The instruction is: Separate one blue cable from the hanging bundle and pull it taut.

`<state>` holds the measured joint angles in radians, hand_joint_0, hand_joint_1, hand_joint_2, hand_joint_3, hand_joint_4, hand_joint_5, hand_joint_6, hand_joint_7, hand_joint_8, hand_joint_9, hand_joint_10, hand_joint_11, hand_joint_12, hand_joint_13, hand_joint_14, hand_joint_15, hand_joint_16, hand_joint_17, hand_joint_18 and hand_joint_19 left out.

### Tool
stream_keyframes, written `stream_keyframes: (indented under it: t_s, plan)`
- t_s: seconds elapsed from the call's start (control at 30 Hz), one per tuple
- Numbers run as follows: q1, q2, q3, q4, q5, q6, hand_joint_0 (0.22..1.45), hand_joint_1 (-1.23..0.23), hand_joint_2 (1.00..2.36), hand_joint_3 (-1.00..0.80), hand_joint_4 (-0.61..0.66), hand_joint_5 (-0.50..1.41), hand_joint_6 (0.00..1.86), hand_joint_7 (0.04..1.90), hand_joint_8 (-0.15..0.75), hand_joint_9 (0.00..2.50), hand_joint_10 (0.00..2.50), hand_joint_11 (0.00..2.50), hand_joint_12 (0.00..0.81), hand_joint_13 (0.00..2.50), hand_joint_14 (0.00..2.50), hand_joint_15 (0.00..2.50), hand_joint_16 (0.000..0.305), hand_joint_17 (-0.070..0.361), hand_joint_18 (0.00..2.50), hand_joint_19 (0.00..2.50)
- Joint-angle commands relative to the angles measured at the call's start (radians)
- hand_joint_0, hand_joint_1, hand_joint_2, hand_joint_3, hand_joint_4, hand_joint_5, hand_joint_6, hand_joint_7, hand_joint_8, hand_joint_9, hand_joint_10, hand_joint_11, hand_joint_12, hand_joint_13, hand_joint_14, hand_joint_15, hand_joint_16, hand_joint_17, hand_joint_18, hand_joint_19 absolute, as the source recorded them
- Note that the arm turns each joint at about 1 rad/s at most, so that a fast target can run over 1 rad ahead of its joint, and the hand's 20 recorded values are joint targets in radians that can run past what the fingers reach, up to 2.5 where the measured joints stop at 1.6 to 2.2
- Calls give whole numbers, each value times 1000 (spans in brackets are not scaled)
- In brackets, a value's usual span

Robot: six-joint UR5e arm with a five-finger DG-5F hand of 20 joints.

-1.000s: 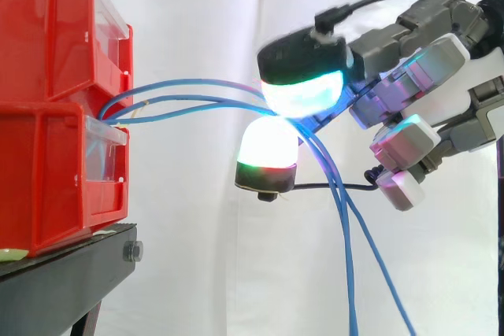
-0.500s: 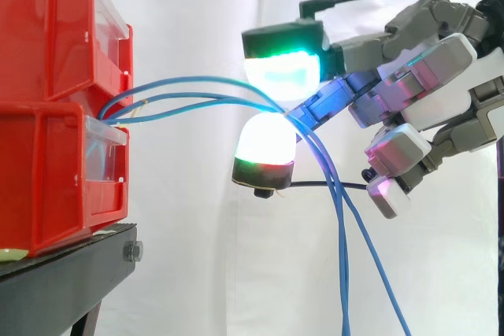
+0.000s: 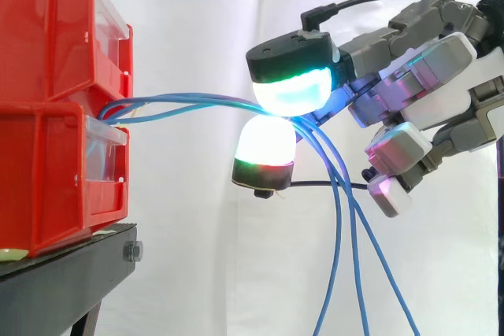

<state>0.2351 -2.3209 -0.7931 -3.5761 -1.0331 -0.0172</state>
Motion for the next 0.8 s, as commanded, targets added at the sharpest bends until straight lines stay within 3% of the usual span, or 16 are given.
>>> stream_keyframes:
  t_s: [0.0,0.07,0.1,0.13,0.17,0.23,0.27,0.37,0.5,0.57,0.77]
  plan:
    - [0,0,0,-1,-1,0,623,-902,1139,-78,60,146,506,1165,217,2094,15,397,323,1564,19,577,72,163,1255,516]
    - [0,0,0,-1,1,0,500,-919,1413,-117,124,139,506,1158,238,2078,14,360,348,1552,16,551,82,185,1310,484]
    - [0,2,0,-1,-1,0,451,-858,1470,-148,178,133,506,1157,241,2062,12,331,357,1559,17,547,87,196,1338,469]
    - [1,0,0,-1,1,0,474,-844,1343,-135,198,131,506,1160,241,2055,15,327,358,1550,16,552,88,198,1334,471]
    - [0,0,0,-1,1,0,531,-804,1000,-165,201,129,506,1161,244,2037,12,323,354,1536,16,554,88,198,1316,482]
    - [0,0,0,-1,1,0,493,-761,1004,-348,196,129,506,1150,239,2029,12,327,348,1523,16,556,87,195,1289,495]
    - [0,0,0,-1,1,0,490,-735,1001,-473,169,127,505,1152,220,1996,16,368,323,1474,18,597,77,173,1168,562]
    - [0,0,0,-1,-1,0,495,-491,1000,-500,126,129,505,1139,174,1992,15,385,289,1437,21,616,67,151,1060,618]
    - [0,0,0,-1,1,-3,527,-287,1000,-500,97,132,505,1129,130,2019,15,387,279,1444,20,611,59,132,1015,646]
    - [0,0,0,-1,-1,-3,570,-300,1000,-500,89,132,504,1130,109,2046,16,418,264,1450,21,626,53,120,996,671]
    - [0,0,0,-1,-1,-3,731,-610,1003,-456,144,139,505,1135,82,2124,19,472,267,1497,21,626,48,108,1041,671]
